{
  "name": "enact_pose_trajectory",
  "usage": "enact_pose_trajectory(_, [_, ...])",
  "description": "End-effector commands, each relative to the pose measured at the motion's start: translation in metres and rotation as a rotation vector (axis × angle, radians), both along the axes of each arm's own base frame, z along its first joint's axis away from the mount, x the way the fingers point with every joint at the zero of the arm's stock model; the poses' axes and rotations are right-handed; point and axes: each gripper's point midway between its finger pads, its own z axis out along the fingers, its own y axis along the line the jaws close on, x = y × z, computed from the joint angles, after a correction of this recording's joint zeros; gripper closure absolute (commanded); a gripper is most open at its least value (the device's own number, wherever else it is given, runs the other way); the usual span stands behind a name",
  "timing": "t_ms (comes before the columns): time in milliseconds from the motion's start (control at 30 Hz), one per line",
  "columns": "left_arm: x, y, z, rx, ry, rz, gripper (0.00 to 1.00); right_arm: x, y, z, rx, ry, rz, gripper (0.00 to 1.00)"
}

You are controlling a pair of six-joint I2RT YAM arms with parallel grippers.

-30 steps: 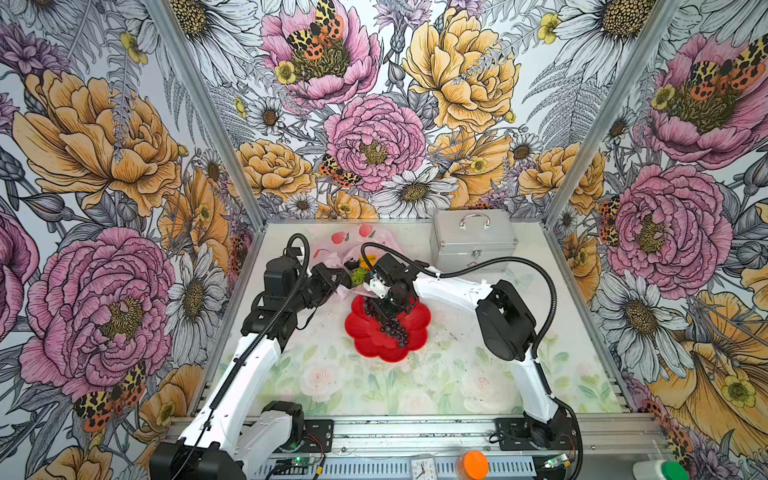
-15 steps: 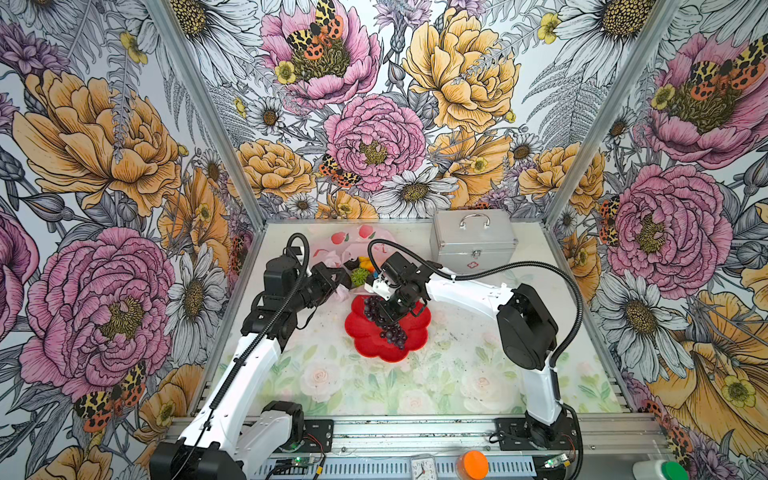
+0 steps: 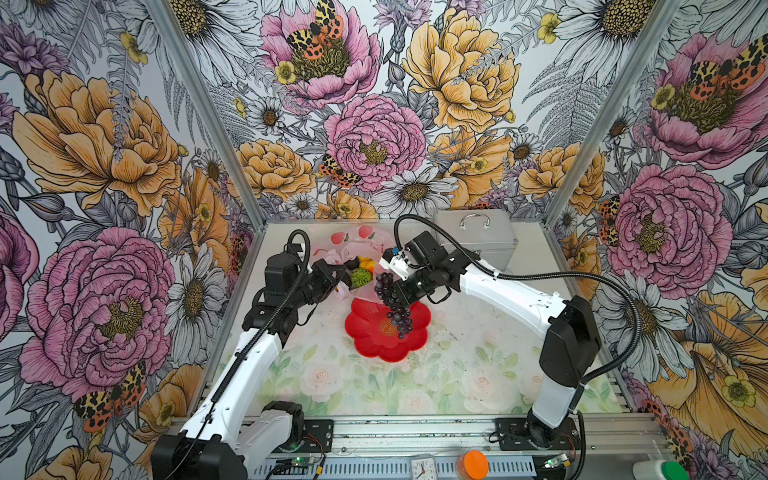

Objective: Place the fruits into the plastic bag
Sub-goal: 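Lift the dark grapes with the right gripper up toward the bag mouth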

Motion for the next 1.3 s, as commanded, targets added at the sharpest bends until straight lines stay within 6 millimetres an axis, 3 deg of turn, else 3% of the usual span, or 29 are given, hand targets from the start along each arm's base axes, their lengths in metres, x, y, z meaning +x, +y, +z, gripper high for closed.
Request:
enact_pose_trajectory(0, [0.005, -0.003, 0.018, 0.008, -0.055, -0.011, 1.0, 0.007, 0.001, 0.056, 0.112, -0.079, -0.023, 0.79])
enact_pose_trajectory(267, [0.004, -0.008, 0.017, 0.012, -0.056, -0.028, 1.0, 0.026, 0.014, 0.126, 0.243, -0.226, -0.022, 0.81])
enact_pose_trajectory(567, [0.002, -0.008, 0.017, 0.01, -0.058, -0.028, 1.0, 0.06, 0.037, 0.179, 0.422, -0.511, -0.015, 0.82])
enact_pose_trajectory(833, [0.0, -0.006, 0.017, 0.009, -0.058, -0.023, 1.0, 0.096, 0.05, 0.18, 0.497, -0.644, -0.102, 0.85])
enact_pose_trajectory(1067, [0.0, -0.005, 0.018, 0.007, -0.058, -0.022, 1.0, 0.131, 0.045, 0.16, 0.576, -0.623, -0.304, 0.87])
enact_pose_trajectory(1267, [0.0, -0.005, 0.022, 0.004, -0.065, -0.021, 1.0, 0.145, 0.046, 0.135, 0.585, -0.586, -0.377, 0.88])
